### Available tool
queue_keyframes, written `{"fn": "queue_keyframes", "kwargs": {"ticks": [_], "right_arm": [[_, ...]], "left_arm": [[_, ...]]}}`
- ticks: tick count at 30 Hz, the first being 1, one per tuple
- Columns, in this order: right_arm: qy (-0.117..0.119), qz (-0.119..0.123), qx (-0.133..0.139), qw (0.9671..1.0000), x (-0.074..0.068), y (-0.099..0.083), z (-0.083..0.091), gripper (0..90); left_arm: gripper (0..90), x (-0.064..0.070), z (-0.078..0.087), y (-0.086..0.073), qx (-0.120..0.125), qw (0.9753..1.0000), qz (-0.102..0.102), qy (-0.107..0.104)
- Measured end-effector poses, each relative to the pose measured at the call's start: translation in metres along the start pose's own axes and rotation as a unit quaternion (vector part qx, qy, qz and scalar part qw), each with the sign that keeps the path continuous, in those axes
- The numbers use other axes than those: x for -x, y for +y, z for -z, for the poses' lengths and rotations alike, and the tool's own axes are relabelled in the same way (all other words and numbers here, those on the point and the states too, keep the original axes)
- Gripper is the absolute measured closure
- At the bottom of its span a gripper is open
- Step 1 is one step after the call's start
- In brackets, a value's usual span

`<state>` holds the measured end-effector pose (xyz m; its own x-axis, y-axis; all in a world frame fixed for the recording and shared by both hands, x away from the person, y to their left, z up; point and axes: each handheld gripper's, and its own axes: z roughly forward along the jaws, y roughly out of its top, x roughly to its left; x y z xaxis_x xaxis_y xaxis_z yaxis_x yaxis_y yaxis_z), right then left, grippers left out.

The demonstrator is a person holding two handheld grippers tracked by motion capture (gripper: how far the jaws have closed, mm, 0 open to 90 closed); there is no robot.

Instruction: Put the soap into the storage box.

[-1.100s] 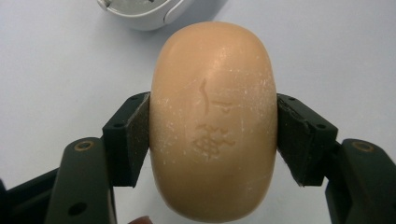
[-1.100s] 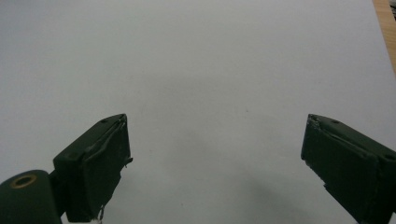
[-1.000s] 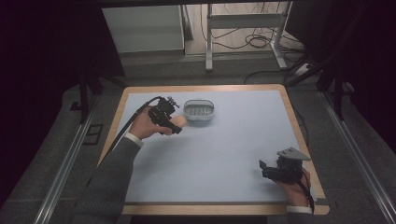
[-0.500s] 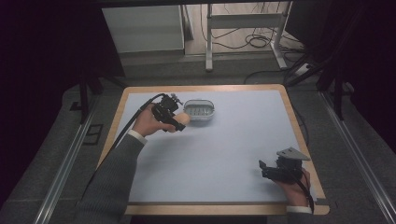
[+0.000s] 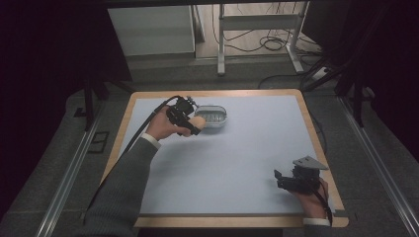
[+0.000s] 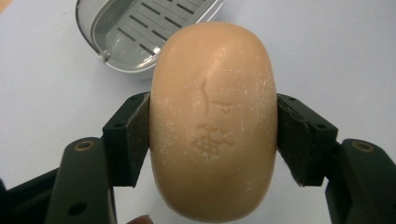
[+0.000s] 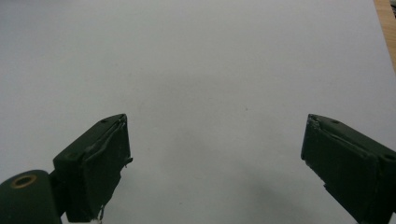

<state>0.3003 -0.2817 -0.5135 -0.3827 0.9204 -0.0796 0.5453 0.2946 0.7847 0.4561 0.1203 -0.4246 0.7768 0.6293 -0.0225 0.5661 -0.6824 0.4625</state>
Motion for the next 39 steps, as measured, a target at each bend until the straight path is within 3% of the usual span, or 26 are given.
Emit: {"fn": "queue_keyframes", "kwargs": {"ticks": [39], "right_arm": [[-0.002,-0.004,-0.003,1.0000,0.003,-0.002,-0.001,7.9]], "left_arm": [[32.9,-0.015,-0.024,0.031,-0.008,0.9999,-0.011,0.003]]}}
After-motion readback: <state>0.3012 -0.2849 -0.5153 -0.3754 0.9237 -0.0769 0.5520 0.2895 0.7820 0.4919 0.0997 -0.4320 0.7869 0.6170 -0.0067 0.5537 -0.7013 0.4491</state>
